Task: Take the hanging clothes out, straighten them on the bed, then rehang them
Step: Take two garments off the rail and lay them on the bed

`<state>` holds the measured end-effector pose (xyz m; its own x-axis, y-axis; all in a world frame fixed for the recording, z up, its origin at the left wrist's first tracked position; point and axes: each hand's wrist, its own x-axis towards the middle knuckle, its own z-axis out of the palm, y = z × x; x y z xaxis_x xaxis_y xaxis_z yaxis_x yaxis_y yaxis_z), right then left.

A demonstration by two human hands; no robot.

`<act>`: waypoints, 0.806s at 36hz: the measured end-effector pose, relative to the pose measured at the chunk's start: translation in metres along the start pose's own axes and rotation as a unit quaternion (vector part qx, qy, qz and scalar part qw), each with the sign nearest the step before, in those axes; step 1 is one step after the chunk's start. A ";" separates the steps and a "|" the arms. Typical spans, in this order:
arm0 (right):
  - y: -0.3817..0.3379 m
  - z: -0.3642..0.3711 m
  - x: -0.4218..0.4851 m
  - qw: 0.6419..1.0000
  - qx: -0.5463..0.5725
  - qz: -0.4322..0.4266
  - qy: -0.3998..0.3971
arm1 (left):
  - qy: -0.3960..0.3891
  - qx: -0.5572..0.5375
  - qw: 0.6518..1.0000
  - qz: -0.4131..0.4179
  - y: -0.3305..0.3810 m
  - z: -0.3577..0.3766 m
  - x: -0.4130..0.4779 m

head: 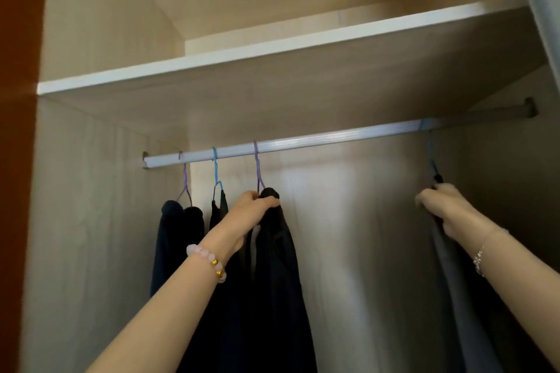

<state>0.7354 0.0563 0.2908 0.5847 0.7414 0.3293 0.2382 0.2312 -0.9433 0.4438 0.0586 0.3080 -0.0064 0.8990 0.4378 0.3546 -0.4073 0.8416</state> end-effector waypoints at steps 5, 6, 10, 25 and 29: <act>-0.005 -0.005 0.006 0.998 0.047 0.030 -0.008 | -0.019 -0.008 0.999 -0.032 0.007 0.013 0.018; -0.006 -0.005 0.007 0.999 0.043 0.028 -0.003 | -0.020 -0.001 0.999 -0.036 0.008 0.016 0.021; -0.005 -0.004 0.017 0.999 0.034 0.012 0.008 | 0.005 0.013 0.998 -0.054 0.004 0.021 0.029; -0.050 0.002 0.032 0.994 -0.090 -0.051 -0.016 | 0.077 -0.043 0.996 -0.015 -0.025 -0.006 0.050; -0.072 0.005 0.031 0.989 -0.139 -0.056 0.009 | 0.060 -0.046 0.997 -0.005 -0.028 -0.017 0.052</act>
<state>0.7322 0.0661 0.3688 0.5563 0.7088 0.4337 0.5048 0.1263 -0.8540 0.4179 0.1135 0.3127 -0.1226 0.8802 0.4585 0.2667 -0.4157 0.8695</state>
